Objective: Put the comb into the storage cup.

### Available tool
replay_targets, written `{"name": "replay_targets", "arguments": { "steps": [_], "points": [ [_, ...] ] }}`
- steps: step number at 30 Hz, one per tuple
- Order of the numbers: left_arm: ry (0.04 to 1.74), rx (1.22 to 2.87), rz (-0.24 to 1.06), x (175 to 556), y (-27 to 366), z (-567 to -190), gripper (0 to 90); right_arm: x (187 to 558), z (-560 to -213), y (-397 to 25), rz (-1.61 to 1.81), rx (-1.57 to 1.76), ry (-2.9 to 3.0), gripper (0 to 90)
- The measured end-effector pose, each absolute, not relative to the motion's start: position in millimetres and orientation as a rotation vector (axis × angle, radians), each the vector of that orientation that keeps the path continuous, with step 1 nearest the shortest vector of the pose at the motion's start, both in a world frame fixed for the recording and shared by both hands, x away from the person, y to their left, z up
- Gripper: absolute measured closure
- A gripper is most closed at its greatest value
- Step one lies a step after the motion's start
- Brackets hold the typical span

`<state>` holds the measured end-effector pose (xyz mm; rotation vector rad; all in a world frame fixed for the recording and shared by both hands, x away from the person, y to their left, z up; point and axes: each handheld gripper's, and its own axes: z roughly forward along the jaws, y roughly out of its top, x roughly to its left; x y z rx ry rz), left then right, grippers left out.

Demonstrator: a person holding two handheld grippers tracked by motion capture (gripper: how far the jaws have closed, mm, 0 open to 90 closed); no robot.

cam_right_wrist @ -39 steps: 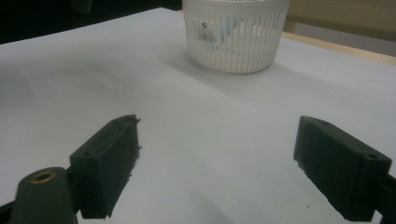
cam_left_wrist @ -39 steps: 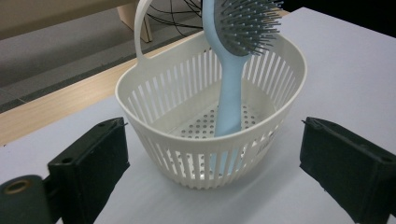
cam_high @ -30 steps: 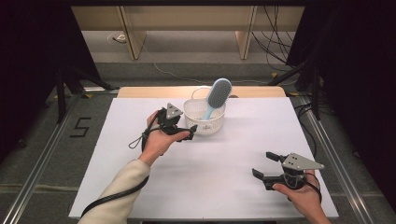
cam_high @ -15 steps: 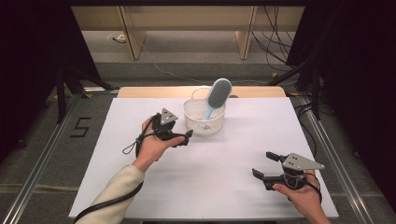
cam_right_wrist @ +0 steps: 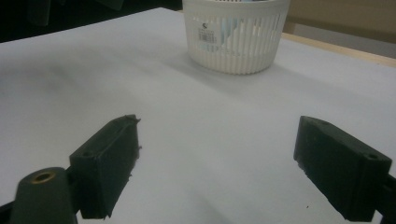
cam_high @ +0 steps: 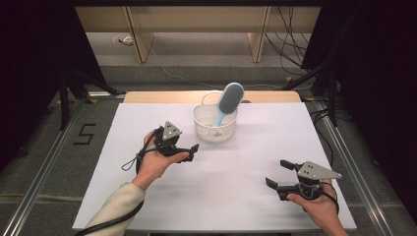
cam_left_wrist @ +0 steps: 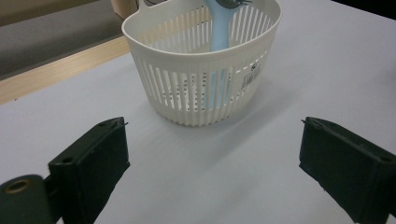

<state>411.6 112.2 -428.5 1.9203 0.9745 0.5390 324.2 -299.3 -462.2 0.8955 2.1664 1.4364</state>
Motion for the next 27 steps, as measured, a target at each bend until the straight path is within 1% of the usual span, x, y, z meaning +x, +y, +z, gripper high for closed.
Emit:
{"name": "replay_targets", "arguments": {
  "steps": [12, 27],
  "points": [
    [0.967, 1.931, 0.538, 398.2, 119.6, -434.2, 7.7, 324.2, -462.2, -299.3, 1.438, 0.897, 2.166, 15.2],
    [0.914, 1.941, 0.536, 382.8, 125.6, -438.3, 7.4, 324.2, -462.1, -299.2, 1.439, 0.897, 2.165, 15.2]
  ]
}}
